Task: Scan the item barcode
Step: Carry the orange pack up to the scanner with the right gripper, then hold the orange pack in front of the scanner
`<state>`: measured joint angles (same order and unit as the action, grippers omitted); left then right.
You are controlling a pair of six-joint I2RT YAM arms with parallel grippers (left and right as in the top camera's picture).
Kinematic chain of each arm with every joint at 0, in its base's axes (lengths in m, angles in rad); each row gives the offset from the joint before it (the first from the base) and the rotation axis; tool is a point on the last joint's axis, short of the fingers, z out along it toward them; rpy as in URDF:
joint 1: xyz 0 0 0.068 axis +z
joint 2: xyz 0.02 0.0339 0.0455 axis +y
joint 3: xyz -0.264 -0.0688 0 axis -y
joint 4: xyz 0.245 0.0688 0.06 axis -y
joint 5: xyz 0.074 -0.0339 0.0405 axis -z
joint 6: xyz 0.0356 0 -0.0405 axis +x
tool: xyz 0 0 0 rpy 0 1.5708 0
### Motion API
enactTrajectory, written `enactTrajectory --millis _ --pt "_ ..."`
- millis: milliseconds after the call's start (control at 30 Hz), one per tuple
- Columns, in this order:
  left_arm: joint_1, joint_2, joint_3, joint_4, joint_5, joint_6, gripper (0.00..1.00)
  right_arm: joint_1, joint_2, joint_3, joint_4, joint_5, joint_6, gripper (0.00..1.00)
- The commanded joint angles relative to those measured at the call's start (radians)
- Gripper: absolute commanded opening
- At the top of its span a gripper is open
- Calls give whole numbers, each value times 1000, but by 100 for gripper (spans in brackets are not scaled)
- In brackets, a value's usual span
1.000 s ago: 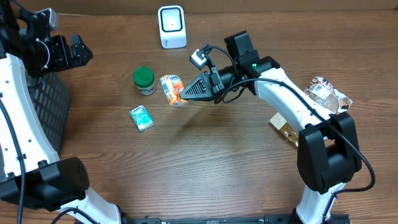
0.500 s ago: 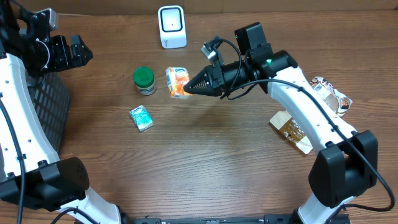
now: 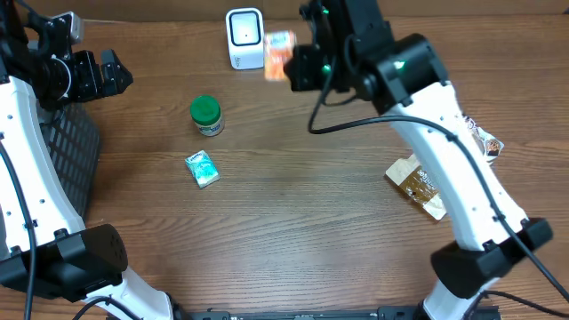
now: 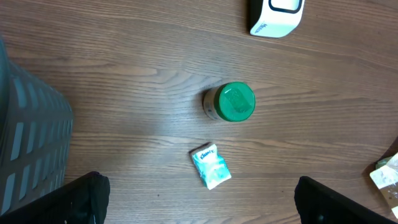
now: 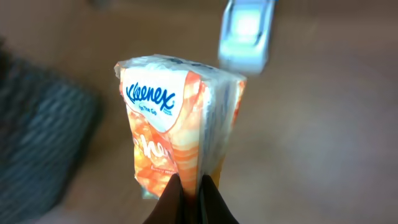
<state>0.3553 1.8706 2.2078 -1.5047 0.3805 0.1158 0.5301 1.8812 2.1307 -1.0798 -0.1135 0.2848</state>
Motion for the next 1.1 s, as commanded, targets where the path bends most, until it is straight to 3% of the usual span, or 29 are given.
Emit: enactTrajectory --millis 0,233,533,667,1067 --pt "3 -20 20 -2 1 19 100 60 122 8 101 388 -109 4" --pt "3 -20 20 -2 1 19 100 122 343 8 532 867 -426 4" --pt "3 -20 20 -2 1 19 100 114 548 4 986 759 -935 4" --pt "3 -20 20 -2 1 19 99 103 595 3 1034 661 -1070 4" --pt "3 -20 20 -2 1 19 100 67 682 2 1044 601 -1148 4"
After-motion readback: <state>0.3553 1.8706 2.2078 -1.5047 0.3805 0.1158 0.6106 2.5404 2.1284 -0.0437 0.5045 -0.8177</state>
